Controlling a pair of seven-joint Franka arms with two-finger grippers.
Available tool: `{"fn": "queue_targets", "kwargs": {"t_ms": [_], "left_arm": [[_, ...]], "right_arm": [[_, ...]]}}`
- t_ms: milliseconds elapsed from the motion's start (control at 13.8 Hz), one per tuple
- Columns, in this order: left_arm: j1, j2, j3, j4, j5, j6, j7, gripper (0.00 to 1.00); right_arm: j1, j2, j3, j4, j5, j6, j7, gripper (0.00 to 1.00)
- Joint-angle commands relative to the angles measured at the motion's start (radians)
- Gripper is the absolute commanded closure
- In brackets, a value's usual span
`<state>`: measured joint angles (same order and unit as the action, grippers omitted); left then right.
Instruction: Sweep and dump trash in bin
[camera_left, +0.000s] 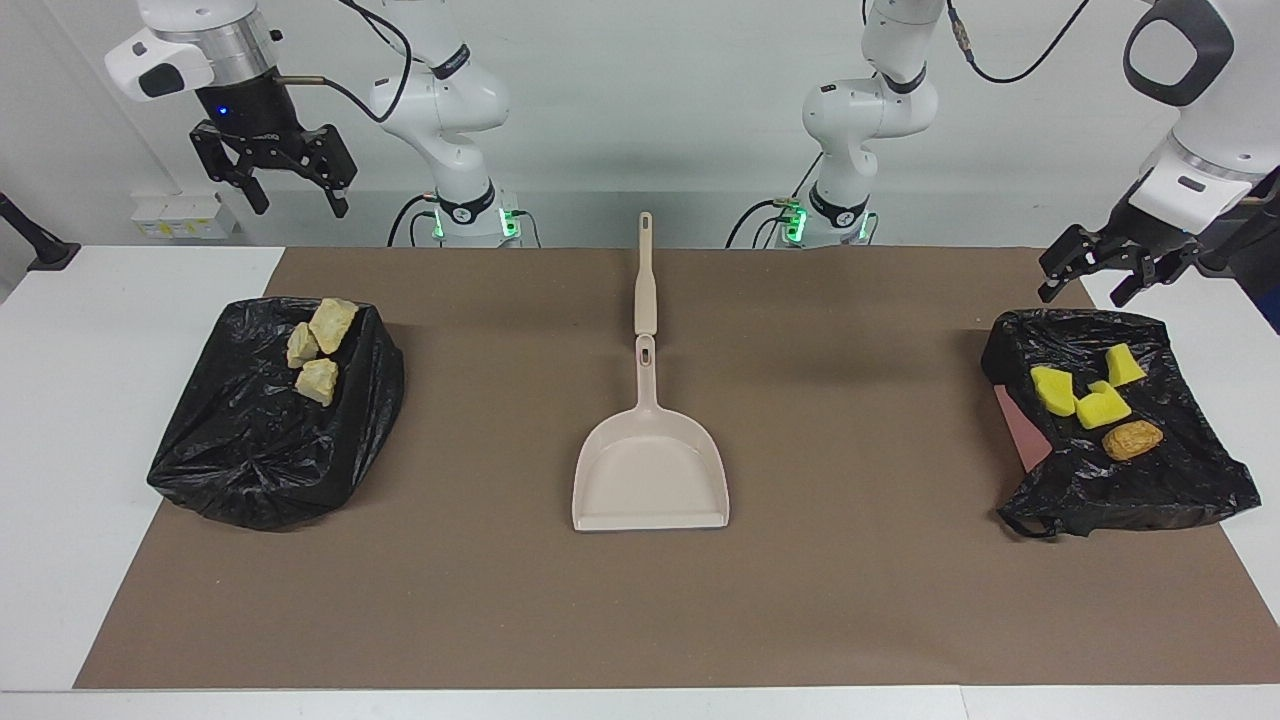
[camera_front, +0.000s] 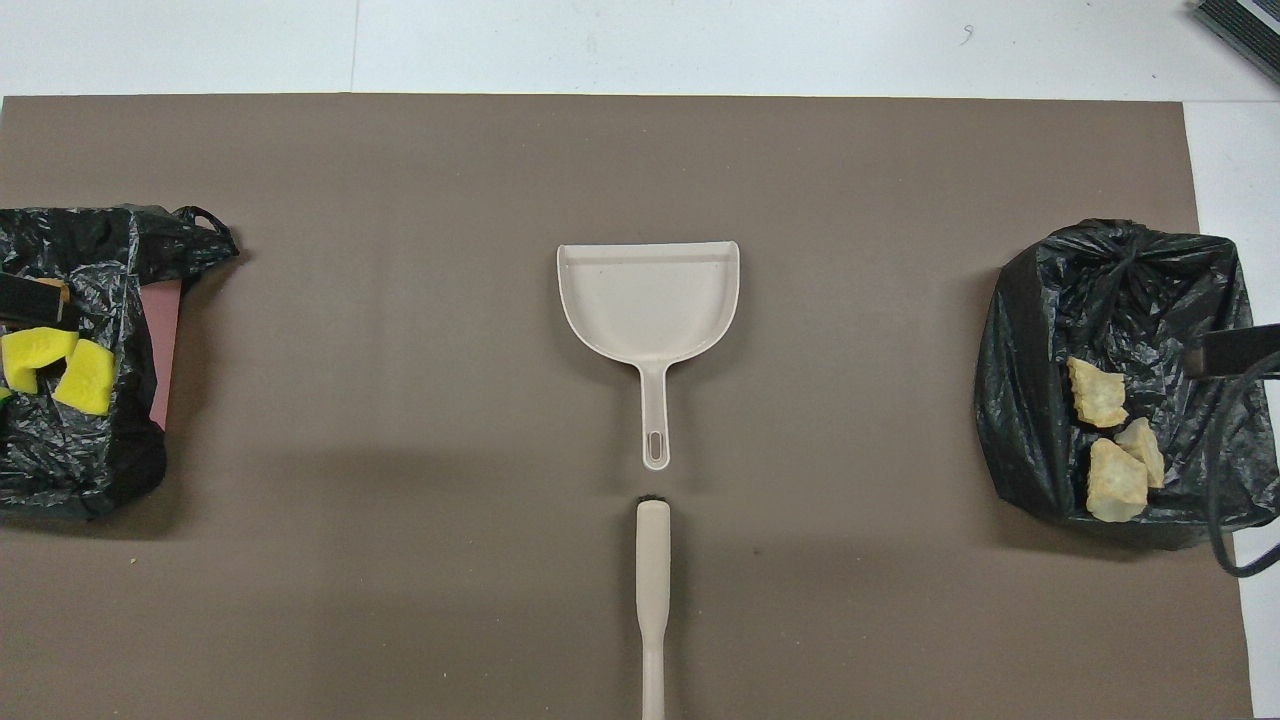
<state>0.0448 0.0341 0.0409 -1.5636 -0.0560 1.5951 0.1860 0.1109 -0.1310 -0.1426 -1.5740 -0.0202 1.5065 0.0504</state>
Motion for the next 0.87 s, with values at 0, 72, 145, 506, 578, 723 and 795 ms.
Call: {"fn": "queue_targets", "kwargs": {"t_ms": [0,72,145,506,578,723,795], "left_arm": [[-0.017,0.000,-0.001,0.032,0.042,-0.117,-0.016,0.00],[-0.019,0.001,-0.007,0.051,0.050,-0.147,-0.017,0.00],[-0.017,0.000,-0.019,0.054,0.050,-0.161,-0.017,0.00],[-0.020,-0.006,-0.045,0.053,0.048,-0.159,-0.058,0.00],[-0.025,-0.006,-0.053,0.053,0.050,-0.162,-0.066,0.00],[-0.031,-0.005,-0.058,0.056,0.045,-0.175,-0.065,0.00],[-0.031,-0.002,-0.058,0.056,0.047,-0.188,-0.065,0.00]], "right_arm": [[-0.007,-0.009,0.003,0.002,0.000,-0.019,-0.012,0.00],[-0.007,-0.009,0.003,0.002,0.000,-0.019,-0.012,0.00],[-0.007,-0.009,0.005,0.002,0.000,-0.019,-0.012,0.00],[-0.007,-0.009,0.005,0.002,0.000,-0.019,-0.012,0.00],[-0.007,-0.009,0.005,0.002,0.000,-0.019,-0.012,0.00],[-0.007,-0.009,0.005,0.002,0.000,-0.019,-0.012,0.00],[-0.007,-0.009,0.005,0.002,0.000,-0.019,-0.012,0.00]]}}
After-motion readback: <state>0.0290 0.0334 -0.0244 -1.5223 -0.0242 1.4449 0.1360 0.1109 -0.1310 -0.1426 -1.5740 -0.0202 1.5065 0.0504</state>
